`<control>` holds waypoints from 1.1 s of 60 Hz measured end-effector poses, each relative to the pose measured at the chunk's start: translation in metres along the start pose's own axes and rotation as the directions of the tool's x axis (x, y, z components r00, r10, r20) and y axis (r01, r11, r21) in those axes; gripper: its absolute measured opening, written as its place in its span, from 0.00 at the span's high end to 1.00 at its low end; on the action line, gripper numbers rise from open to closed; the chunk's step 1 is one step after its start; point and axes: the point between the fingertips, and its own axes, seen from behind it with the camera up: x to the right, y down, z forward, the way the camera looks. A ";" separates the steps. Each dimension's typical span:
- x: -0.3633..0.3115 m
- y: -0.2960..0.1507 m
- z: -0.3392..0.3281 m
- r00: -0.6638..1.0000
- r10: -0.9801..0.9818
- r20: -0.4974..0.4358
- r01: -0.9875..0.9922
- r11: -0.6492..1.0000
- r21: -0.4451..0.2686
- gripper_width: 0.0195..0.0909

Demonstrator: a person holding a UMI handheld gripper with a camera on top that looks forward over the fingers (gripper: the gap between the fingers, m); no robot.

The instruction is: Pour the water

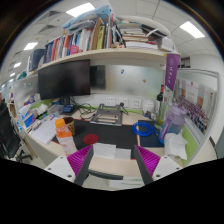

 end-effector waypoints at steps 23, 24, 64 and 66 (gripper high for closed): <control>-0.166 0.047 0.059 0.982 -0.003 0.187 0.000 1.000 0.018 0.08; -0.167 0.046 0.064 0.984 0.001 0.177 -0.004 1.000 0.021 0.08; -0.179 0.023 0.166 0.984 0.073 -0.162 -0.040 0.980 0.194 0.62; -0.176 0.023 0.166 0.982 0.054 -0.181 -0.016 0.978 0.207 0.67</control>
